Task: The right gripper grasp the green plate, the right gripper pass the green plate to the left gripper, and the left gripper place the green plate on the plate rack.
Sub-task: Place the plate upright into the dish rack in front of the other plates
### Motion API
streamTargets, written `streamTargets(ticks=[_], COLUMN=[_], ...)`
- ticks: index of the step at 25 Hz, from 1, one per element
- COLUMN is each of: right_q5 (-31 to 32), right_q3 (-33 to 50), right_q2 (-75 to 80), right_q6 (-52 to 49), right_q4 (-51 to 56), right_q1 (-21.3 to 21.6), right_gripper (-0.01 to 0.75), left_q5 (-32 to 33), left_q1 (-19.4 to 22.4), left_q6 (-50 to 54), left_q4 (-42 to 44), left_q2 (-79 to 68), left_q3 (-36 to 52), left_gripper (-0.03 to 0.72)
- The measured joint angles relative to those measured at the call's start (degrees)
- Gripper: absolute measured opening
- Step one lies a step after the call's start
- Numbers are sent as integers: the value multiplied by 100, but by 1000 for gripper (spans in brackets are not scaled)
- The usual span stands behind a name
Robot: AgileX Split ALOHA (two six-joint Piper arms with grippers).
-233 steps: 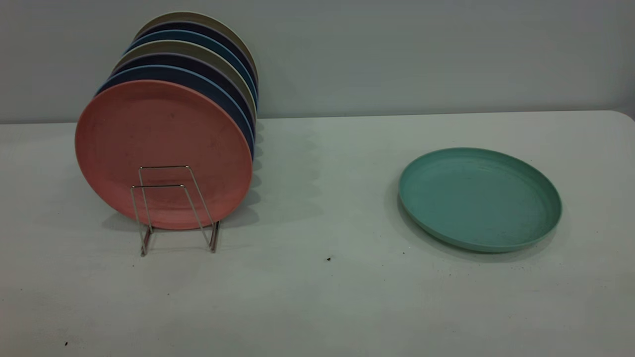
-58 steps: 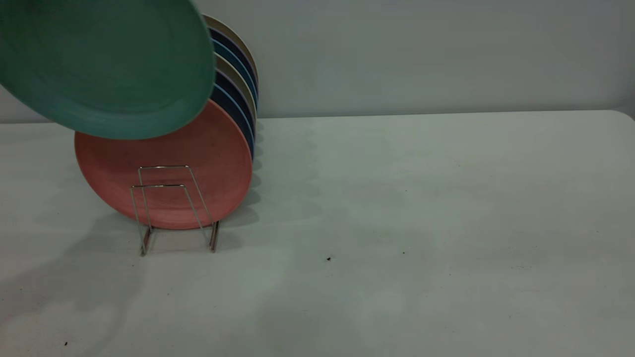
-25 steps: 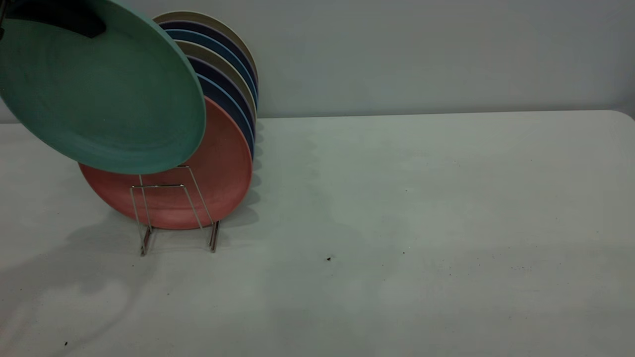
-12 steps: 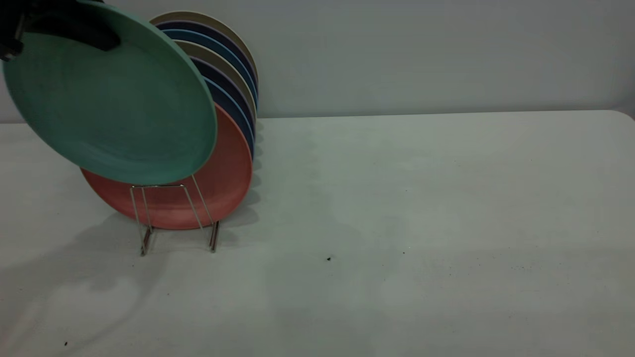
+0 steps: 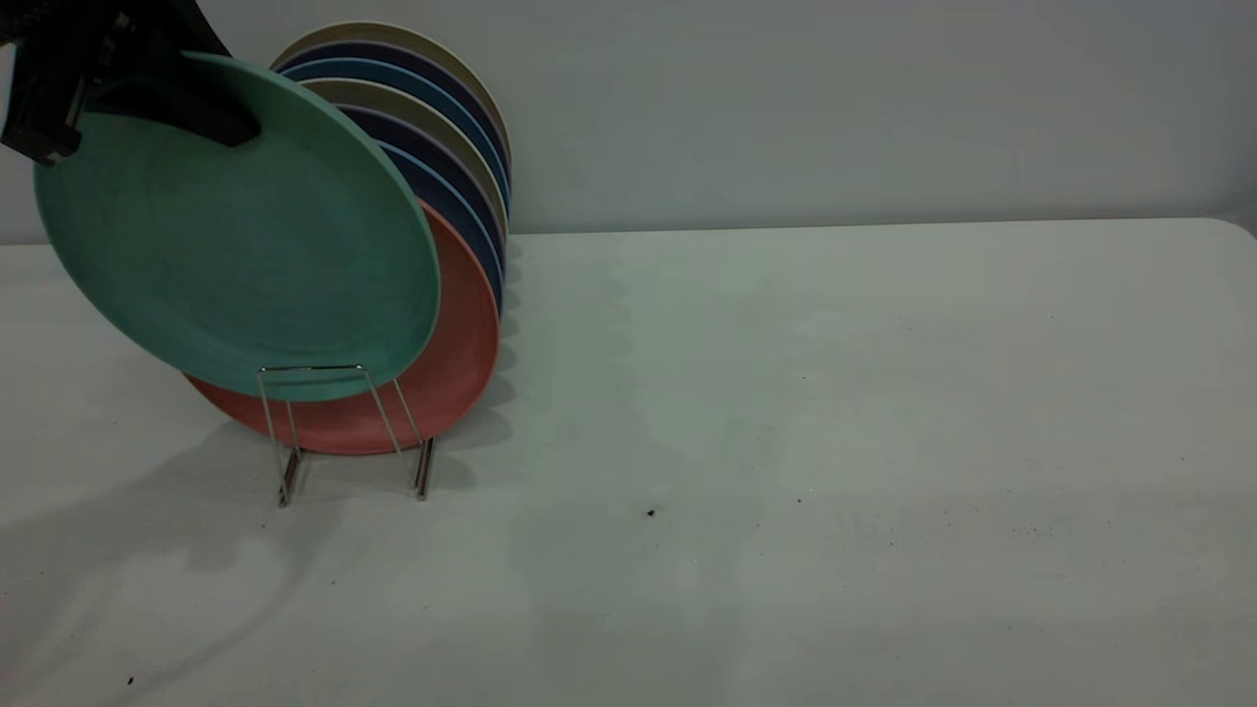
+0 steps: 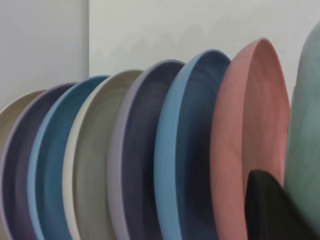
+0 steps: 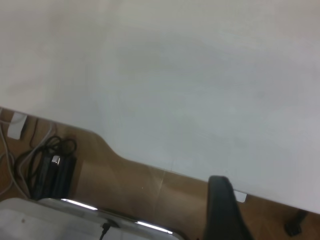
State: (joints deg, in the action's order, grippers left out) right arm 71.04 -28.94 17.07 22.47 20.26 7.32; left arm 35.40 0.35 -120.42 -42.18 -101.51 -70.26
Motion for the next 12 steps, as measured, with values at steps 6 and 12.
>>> streamTargets(ticks=[6,12], right_q5=[0,0], right_q3=[0,0], right_q2=[0,0], right_q6=[0,0], right_q4=[0,0], right_q1=[0,0], right_gripper=[495,494], left_q5=[0,46], left_q1=[0,10], left_q6=[0,0], left_q4=[0,0], left_q2=[0,0], left_q3=[0,-7], left_gripper=[130,276])
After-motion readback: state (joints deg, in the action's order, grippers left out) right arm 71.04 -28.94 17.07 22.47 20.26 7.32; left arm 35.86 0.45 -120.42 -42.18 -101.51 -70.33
